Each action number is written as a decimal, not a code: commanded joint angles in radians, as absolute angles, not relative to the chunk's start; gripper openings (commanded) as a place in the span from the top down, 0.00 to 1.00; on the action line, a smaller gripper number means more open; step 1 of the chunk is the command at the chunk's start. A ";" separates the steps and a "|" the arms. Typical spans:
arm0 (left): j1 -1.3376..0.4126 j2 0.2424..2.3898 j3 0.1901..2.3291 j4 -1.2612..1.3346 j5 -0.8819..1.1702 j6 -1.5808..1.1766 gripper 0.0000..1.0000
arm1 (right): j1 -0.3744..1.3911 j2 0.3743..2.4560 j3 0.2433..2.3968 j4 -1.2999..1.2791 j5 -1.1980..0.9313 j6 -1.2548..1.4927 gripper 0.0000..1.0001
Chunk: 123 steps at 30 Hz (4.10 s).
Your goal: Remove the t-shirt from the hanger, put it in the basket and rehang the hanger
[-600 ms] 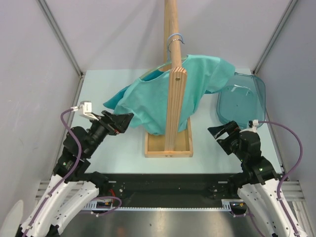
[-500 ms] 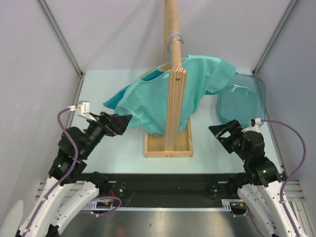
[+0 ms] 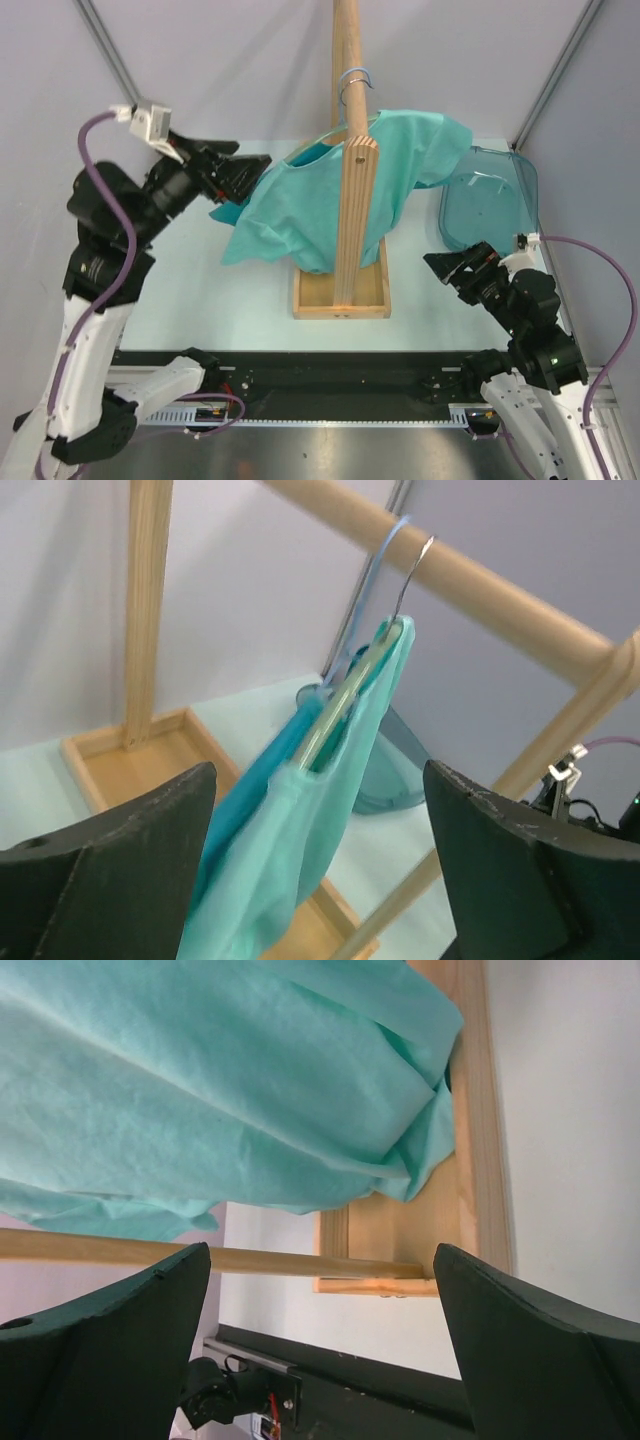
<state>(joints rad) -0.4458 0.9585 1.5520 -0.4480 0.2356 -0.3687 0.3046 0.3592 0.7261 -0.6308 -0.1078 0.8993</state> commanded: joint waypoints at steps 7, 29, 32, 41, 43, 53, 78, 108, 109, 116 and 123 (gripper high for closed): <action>-0.342 1.325 1.896 -0.485 0.784 -0.272 0.27 | 0.304 0.365 0.822 -0.638 -0.133 0.845 0.00; -0.462 1.419 1.878 -0.511 0.861 -0.195 0.69 | 0.304 0.370 0.788 -0.627 -0.135 0.859 0.00; -0.479 1.417 1.868 -0.526 0.816 -0.180 0.68 | 0.302 0.365 0.788 -0.630 -0.132 0.856 0.00; -0.491 1.437 1.874 -0.526 0.776 -0.181 0.58 | 0.302 0.368 0.787 -0.630 -0.130 0.856 0.00; -0.491 1.450 1.894 -0.528 0.778 -0.186 0.71 | 0.302 0.367 0.788 -0.630 -0.129 0.856 0.00; -0.491 1.444 1.973 -0.537 0.805 -0.250 1.00 | 0.304 0.364 0.793 -0.640 -0.120 0.854 0.00; -0.489 1.031 1.576 -0.505 0.549 -0.276 1.00 | 0.304 0.376 0.755 -0.618 -0.121 0.853 0.00; -0.607 1.359 1.420 -0.317 0.844 -0.440 1.00 | 0.331 0.839 1.169 -0.460 -0.237 0.537 0.26; -0.609 1.367 1.430 -0.327 0.844 -0.440 1.00 | 0.360 0.862 1.170 -0.422 -0.248 0.537 0.26; -0.609 1.364 1.417 -0.341 0.834 -0.439 1.00 | 0.564 0.928 1.198 -0.318 -0.105 0.470 0.31; -0.611 1.353 1.416 -0.357 0.839 -0.440 1.00 | 0.687 0.965 1.223 -0.293 0.095 0.388 0.32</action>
<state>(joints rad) -0.6003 1.3743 1.3746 -0.3985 0.7967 -0.4191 0.6506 0.9577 1.1591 -0.3641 -0.0467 0.4683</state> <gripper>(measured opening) 0.144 0.686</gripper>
